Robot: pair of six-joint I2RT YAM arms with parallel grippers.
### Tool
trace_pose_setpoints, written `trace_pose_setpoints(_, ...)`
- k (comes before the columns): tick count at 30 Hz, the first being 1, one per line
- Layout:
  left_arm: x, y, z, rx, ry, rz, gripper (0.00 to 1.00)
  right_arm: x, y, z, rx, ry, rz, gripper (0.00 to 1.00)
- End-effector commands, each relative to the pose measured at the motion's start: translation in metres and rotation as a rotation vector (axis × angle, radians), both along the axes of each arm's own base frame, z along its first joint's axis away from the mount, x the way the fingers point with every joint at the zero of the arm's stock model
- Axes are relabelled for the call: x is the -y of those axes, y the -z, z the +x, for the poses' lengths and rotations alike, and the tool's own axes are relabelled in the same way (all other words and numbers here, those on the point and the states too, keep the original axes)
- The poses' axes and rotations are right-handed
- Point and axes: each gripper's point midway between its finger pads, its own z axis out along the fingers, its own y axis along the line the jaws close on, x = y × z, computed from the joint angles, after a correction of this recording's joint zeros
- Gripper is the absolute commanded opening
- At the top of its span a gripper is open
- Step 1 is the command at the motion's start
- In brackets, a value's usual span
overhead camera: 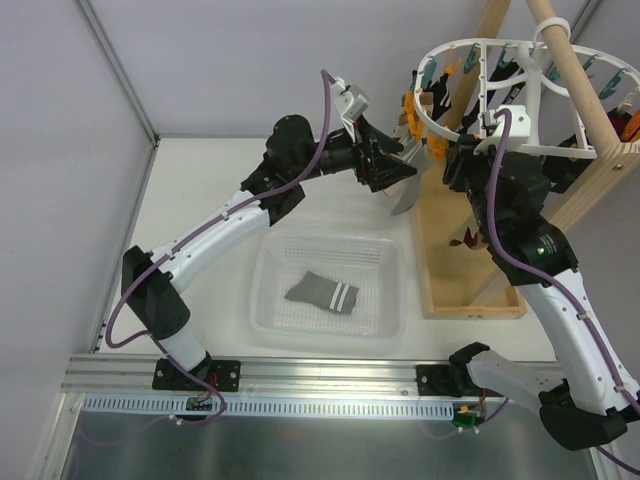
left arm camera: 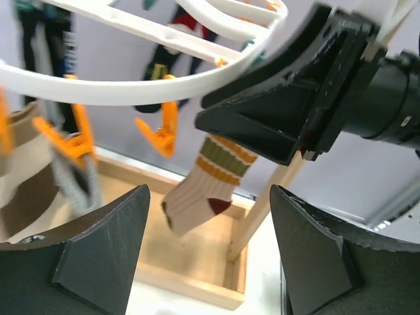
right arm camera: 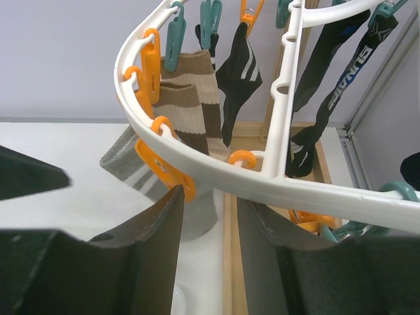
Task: Clip the socks to the hanger
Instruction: Open the clamp at the hanger.
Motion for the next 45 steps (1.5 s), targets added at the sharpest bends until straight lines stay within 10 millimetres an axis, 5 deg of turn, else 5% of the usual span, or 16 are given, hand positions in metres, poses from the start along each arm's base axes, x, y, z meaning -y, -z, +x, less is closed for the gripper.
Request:
trace_pose_setpoints(1,0.021,-0.005,-0.010,0.041,0.131,-0.053,0.74,0.007,-0.039,-0.010,0.097,0.006,0.057,0.41)
trace_pose_setpoints(24,0.071,-0.013,0.026,0.028,0.243,-0.286,0.69,0.005,-0.042,-0.017,0.099,-0.027,0.061,0.40)
trace_pose_setpoints(45,0.080,0.008,0.018,0.008,0.256,-0.298,0.55,0.003,-0.045,-0.015,0.090,-0.028,0.069,0.38)
